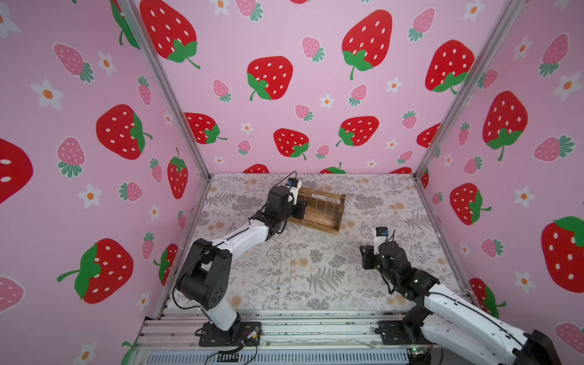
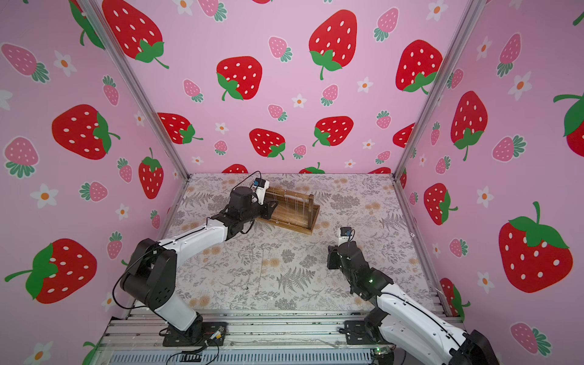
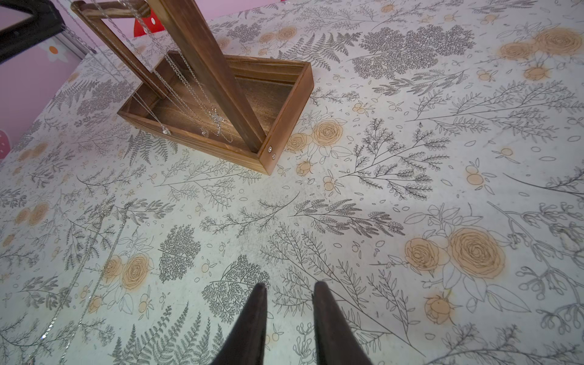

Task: Take the necklace off the jewelry display stand
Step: Take off the necklace from the stand.

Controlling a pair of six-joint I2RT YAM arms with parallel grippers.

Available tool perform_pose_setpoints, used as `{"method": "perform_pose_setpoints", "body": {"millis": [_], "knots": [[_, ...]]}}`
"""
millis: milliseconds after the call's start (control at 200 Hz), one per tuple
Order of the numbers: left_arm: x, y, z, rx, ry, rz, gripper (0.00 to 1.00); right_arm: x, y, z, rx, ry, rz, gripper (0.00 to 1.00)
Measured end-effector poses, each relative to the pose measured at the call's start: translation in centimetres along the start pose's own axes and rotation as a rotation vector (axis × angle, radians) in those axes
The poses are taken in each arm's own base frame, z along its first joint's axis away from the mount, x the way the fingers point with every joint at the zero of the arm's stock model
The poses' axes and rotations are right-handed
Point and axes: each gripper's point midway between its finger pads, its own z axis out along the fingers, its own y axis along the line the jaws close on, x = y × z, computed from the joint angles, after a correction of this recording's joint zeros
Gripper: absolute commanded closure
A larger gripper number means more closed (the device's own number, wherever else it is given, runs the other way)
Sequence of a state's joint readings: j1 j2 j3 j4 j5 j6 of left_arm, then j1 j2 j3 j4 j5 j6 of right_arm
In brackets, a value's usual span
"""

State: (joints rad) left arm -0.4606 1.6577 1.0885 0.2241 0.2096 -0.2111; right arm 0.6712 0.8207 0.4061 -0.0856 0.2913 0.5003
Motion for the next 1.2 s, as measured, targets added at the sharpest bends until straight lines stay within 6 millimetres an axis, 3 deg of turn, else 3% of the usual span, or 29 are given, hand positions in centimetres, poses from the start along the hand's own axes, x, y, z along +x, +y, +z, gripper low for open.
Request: {"method": "perform_pose_setpoints", "body": {"millis": [305, 360, 505, 670, 941, 1071, 1201], "knots": [[0.0, 0.0, 0.0, 0.0, 0.0, 0.001, 0.93, 0.0, 0.0, 0.0, 0.0, 0.0, 0.0, 0.72], [0.0, 0.0, 0.0, -0.001, 0.001, 0.001, 1.0, 0.0, 0.0, 0.0, 0.0, 0.0, 0.0, 0.72], [0.3, 0.2, -0.5, -0.022, 0.018, -0.022, 1.0, 0.0, 0.0, 0.0, 0.0, 0.001, 0.0, 0.72], [-1.4, -0.2, -4.4, -0.084, 0.016, -0.065, 1.0, 0.1, 0.0, 0.0, 0.001, 0.002, -0.001, 0.72], [-7.1, -1.2, -10.2, -0.127, -0.05, -0.074, 1.0, 0.1, 0.0, 0.1, 0.0, 0.004, -0.001, 0.72], [-8.3, 0.5, -11.4, -0.2, -0.059, -0.073, 1.0, 0.1, 0.0, 0.1, 0.0, 0.005, -0.005, 0.72], [-7.4, 3.1, -12.1, -0.325, -0.024, -0.057, 1.0, 0.3, 0.2, 0.3, -0.005, 0.015, -0.016, 0.71]]}}
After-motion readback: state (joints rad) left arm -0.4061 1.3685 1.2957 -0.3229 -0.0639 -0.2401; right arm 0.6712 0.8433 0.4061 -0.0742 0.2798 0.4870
